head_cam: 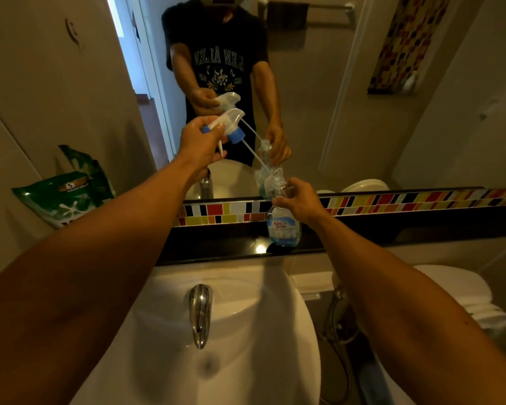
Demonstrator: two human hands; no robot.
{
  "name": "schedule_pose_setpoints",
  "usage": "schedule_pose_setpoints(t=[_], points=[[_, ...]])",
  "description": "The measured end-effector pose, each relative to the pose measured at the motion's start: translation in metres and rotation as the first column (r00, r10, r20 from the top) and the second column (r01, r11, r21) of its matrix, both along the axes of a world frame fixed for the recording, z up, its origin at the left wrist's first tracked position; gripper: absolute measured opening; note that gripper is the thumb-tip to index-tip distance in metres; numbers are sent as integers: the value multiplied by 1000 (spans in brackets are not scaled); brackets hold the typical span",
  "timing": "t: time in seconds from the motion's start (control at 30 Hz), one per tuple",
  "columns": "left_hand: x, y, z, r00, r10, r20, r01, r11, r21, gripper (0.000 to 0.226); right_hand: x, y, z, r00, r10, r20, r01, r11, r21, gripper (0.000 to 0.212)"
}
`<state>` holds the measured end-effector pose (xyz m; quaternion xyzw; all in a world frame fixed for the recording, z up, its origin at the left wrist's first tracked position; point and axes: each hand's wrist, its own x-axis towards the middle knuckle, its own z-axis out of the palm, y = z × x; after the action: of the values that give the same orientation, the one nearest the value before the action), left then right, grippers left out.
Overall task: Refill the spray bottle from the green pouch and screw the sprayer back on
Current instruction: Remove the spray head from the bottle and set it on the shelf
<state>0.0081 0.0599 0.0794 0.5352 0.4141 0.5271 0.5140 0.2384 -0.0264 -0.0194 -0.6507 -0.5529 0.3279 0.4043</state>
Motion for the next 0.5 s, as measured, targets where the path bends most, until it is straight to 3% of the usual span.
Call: schedule_pose_setpoints(t=[0.3, 0.5], points=[[-19, 2, 3, 996, 79, 43, -80, 997, 11, 31, 21, -8, 7, 997, -71, -8, 71, 997, 25, 48], [-37, 2, -9, 994, 112, 12, -112, 994, -9, 26, 33, -7, 10, 994, -105, 29, 103, 993, 56, 34]])
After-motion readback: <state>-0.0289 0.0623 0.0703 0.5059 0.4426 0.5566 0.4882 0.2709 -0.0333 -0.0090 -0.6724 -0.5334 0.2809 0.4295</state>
